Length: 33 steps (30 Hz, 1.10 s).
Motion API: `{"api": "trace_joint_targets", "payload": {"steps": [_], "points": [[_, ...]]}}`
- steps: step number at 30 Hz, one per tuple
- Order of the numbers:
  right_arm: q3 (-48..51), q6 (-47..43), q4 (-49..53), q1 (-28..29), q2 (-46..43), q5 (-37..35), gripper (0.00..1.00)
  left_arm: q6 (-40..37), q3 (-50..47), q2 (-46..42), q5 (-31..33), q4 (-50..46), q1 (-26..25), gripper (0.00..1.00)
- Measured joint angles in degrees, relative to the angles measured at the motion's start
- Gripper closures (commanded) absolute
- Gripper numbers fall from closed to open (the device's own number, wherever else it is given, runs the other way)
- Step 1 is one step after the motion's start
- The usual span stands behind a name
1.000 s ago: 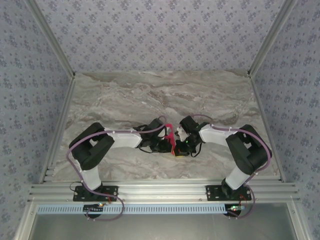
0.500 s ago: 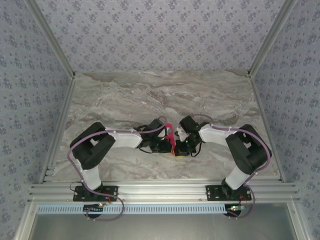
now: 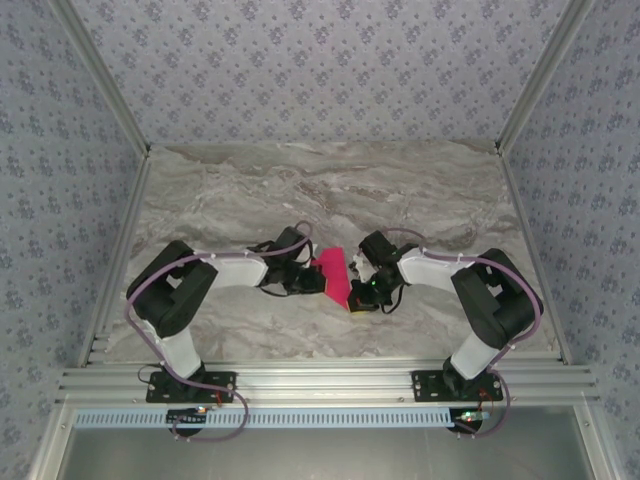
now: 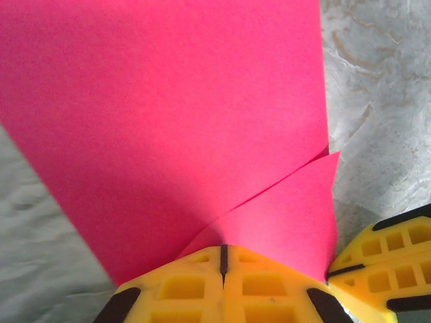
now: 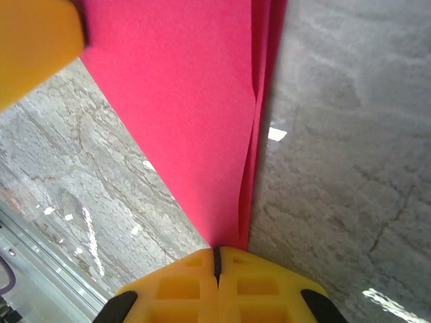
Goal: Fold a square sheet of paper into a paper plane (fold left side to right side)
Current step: Third fold the triangle at the center of the table, then fourth fold the wing at the center of the table.
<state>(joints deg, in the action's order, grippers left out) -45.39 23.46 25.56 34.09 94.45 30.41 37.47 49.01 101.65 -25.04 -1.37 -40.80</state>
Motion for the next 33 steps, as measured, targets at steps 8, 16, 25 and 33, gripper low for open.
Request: {"api": "trace_joint_targets", "payload": {"steps": [8, 16, 25, 33], "points": [[0.13, -0.11, -1.03, 0.0, 0.0, -0.15, 1.0, -2.78, 0.0, -0.02, -1.57, -1.25, 5.29, 0.98], [0.63, -0.33, -2.05, -0.2, -0.31, 0.31, 1.0, -4.5, 0.07, -0.24, -2.38, -2.29, 8.13, 0.96], [4.52, -0.92, -3.76, -0.76, -7.82, -1.16, 0.62, -2.93, -2.03, -10.23, 5.4, -6.95, 12.31, 0.71], [4.81, -3.48, -8.76, -4.44, -18.45, -3.06, 0.46, 7.41, -11.43, -20.41, 2.73, 1.66, 10.62, 0.52]]}}
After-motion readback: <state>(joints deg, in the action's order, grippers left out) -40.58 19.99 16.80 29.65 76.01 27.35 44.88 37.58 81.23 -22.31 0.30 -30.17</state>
